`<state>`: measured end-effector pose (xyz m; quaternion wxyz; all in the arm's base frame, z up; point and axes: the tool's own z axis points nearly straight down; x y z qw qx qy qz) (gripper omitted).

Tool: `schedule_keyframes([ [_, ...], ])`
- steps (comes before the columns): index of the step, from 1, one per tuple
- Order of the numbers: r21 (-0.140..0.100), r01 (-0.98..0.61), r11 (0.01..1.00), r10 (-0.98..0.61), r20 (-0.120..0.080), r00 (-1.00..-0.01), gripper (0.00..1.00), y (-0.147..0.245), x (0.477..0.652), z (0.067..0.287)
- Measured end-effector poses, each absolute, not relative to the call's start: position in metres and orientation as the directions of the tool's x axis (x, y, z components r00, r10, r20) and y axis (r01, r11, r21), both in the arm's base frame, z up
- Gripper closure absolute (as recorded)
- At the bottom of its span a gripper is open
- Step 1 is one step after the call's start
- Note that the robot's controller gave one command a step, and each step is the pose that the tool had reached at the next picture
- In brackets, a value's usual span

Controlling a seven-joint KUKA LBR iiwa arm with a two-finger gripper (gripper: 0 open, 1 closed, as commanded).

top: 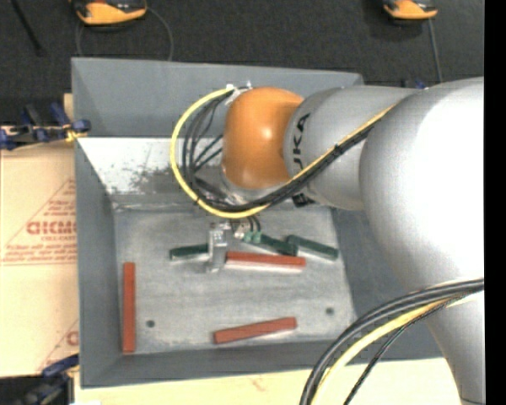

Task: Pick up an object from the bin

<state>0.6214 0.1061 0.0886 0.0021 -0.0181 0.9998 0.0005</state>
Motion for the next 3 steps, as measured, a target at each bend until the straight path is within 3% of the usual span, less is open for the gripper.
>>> schedule_keyframes([
  [1,0.001,0.014,1.000,0.014,-0.002,-1.000,0.00,0.099,0.601,0.070],
  [2,0.002,0.015,1.000,0.015,-0.005,-1.000,1.00,0.100,0.603,0.072],
  [3,0.000,-0.014,1.000,-0.014,-0.013,-1.000,1.00,0.094,0.600,0.195],
])
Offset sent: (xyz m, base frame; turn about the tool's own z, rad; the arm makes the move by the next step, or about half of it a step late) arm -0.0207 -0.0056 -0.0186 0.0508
